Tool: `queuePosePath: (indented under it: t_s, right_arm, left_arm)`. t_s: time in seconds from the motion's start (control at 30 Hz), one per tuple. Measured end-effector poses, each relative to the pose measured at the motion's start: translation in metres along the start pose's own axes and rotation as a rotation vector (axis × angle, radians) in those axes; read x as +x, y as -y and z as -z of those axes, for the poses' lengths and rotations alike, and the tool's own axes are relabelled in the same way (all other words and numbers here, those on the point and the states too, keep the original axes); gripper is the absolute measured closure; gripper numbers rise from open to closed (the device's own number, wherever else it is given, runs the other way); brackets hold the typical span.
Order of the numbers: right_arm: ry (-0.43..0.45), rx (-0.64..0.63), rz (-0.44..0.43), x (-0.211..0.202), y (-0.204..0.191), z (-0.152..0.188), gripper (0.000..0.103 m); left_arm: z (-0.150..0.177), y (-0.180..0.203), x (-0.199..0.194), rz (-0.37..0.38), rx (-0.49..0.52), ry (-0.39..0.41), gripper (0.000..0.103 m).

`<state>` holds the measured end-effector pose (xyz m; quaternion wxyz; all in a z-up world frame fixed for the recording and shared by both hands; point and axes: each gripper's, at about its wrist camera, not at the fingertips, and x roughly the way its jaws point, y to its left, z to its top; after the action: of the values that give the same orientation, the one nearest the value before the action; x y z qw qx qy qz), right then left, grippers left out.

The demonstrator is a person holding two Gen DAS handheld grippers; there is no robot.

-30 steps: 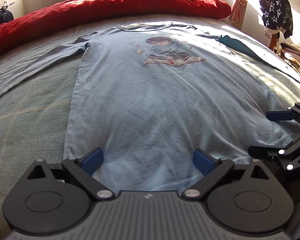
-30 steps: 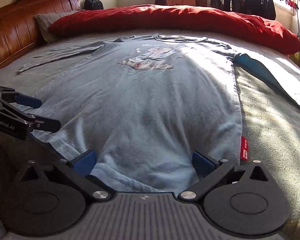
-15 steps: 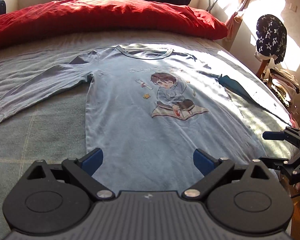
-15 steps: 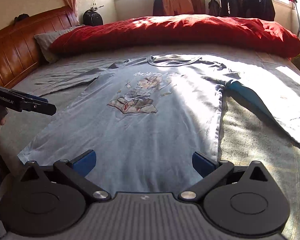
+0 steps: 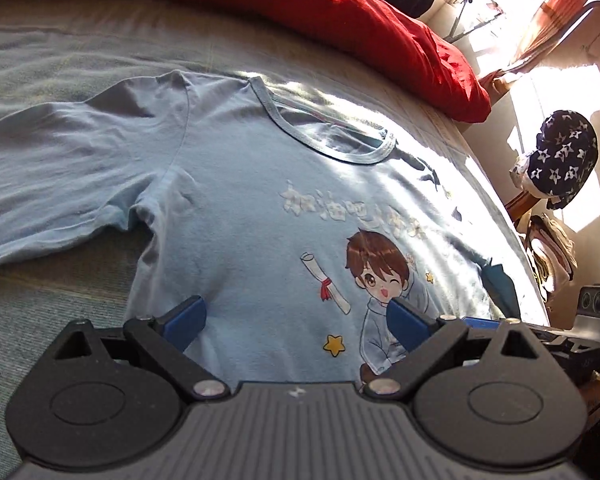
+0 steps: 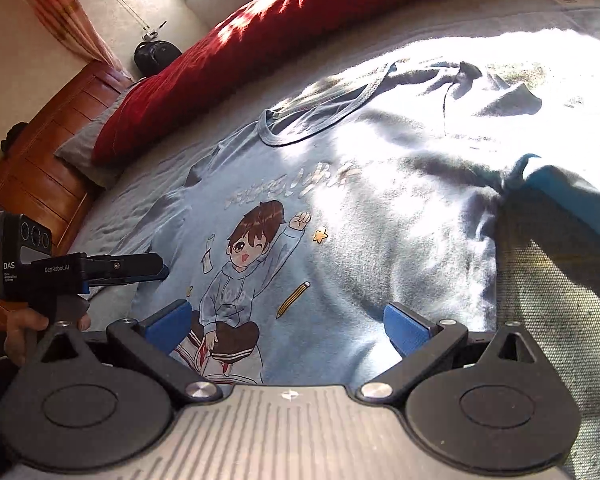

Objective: Fold clothes

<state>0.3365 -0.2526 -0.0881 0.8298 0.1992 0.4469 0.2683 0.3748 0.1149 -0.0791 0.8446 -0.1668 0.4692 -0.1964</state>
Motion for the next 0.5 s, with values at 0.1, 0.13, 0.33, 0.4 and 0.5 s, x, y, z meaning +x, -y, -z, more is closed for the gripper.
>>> queuePosePath:
  t_s: [0.1,0.13,0.33,0.4,0.5]
  right_arm:
    - [0.023,-0.026,0.077,-0.022,0.019,0.004,0.000]
    - [0.021,-0.010,0.054,-0.026,0.026,0.004,0.000]
    - [0.046,-0.092,0.093,-0.035,0.004,-0.018,0.000]
    - [0.049,-0.091,0.059,-0.023,-0.003,-0.031,0.000]
    - [0.025,-0.047,0.060,0.009,0.002,-0.049,0.000]
  left_arm:
    - [0.002,-0.018,-0.011,-0.010,0.012,0.020,0.007]
    - [0.002,-0.023,-0.013,0.002,0.010,0.018,0.007]
    - [-0.018,0.008,-0.019,0.034,0.084,0.028,0.007]
    - [-0.027,0.018,-0.009,0.063,0.087,0.019,0.006]
    - [-0.037,0.018,0.016,0.042,0.060,-0.019,0.006]
